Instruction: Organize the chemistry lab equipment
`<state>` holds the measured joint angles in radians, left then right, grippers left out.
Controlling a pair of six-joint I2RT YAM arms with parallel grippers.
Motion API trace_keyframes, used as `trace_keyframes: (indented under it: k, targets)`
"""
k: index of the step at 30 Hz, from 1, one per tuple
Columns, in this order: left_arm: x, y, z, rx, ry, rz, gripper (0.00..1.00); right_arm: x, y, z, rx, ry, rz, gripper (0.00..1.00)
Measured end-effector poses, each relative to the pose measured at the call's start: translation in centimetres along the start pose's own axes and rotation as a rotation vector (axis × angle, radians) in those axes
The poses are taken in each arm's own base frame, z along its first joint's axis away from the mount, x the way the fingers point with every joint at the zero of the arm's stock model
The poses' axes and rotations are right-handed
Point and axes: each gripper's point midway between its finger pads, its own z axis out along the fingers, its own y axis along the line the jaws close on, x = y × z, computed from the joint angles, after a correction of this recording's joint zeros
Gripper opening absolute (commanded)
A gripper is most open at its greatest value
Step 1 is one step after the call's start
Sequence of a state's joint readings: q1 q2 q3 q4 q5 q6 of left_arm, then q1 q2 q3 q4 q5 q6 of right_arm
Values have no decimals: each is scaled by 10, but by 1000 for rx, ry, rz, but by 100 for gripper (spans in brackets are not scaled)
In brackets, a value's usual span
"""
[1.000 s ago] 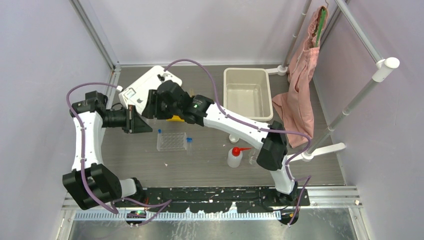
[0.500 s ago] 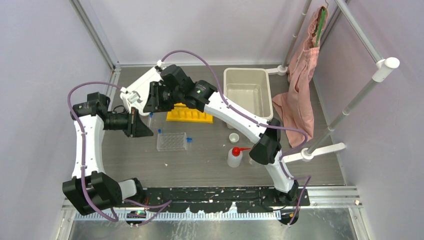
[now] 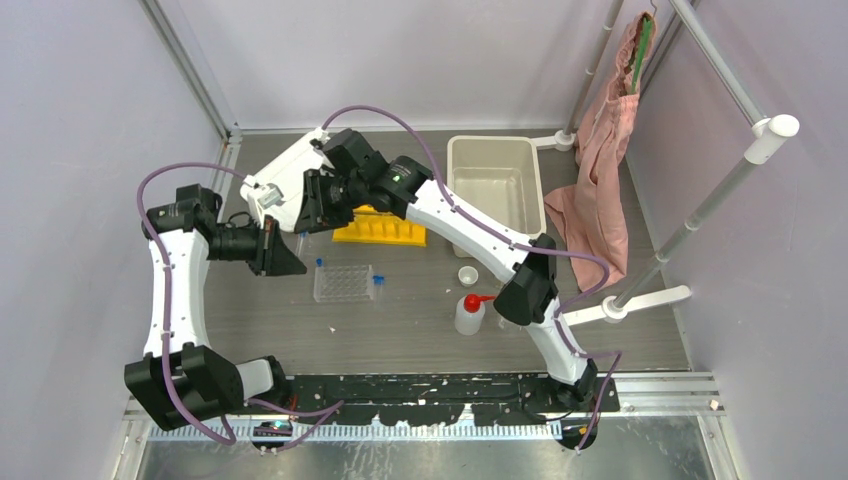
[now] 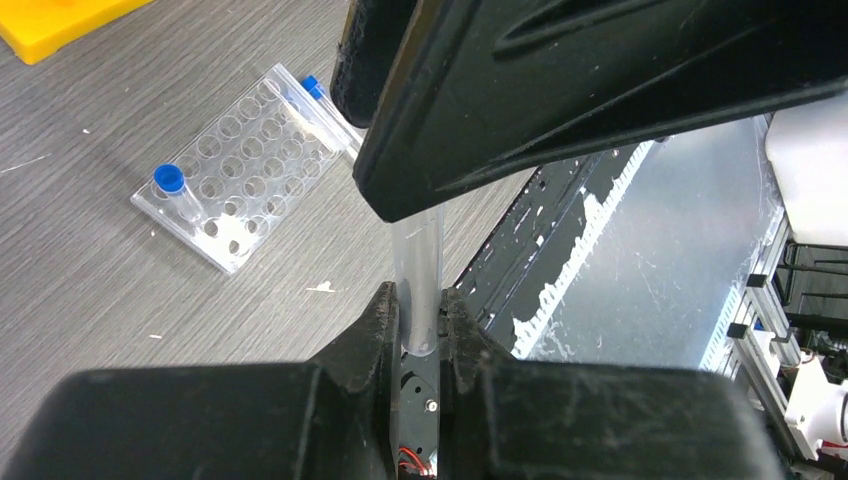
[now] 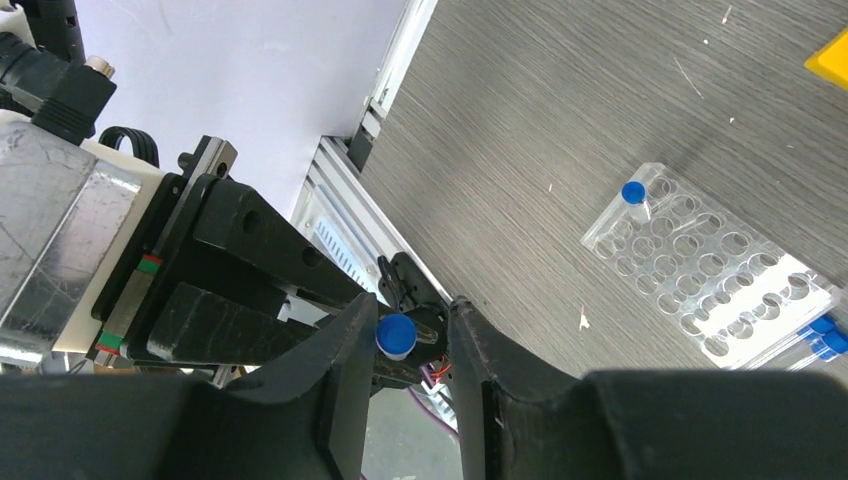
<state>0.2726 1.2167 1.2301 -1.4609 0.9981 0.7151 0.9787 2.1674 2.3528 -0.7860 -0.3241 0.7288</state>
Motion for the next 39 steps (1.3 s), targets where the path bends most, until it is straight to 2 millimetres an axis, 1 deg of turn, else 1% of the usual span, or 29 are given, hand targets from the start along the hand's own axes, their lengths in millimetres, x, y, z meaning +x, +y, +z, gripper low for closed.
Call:
trace_keyframes:
  k: [2,5,10,13,20,23,24,30,31,32,33,34,35,36,37,39]
  targets:
    - [0,-1,0,2,3,4,0,0,1,0,-2,2,0,35]
    - [-1,-1,0,1,4,10,0,1,3,0,-14,10,0,27]
    - [-1,-2,0,0,6,12,0,3,8,1,-43,29,5,27]
    - [-1,-1,0,-4,9,13,0,3,8,1,-53,37,9,27]
    - [-3,1,0,-11,4,18,0,7,10,2,-73,63,18,37]
    - [-4,3,0,-17,0,17,0,9,10,3,-79,73,24,37]
    - [-4,4,0,-19,-1,15,0,10,10,3,-81,75,26,34]
    - [-5,4,0,-32,-4,26,1,11,8,3,-78,83,34,8]
    - [-5,5,0,-33,-5,25,10,11,8,3,-77,84,35,4]
    - [-5,5,-1,-35,-4,25,28,11,8,4,-78,83,32,1]
    - [-5,5,0,-36,-4,24,46,11,8,4,-78,83,31,1]
    - [-6,5,0,-39,-4,18,67,11,8,4,-78,82,31,1]
    - [-6,6,0,-45,-3,17,85,10,6,4,-77,82,33,1]
    - [-6,7,0,-51,-1,19,95,10,6,4,-76,81,33,1]
    - [-6,8,0,-55,-1,16,99,8,4,4,-72,79,33,1]
    - [-6,9,0,-64,2,3,100,5,-2,4,-55,65,24,1]
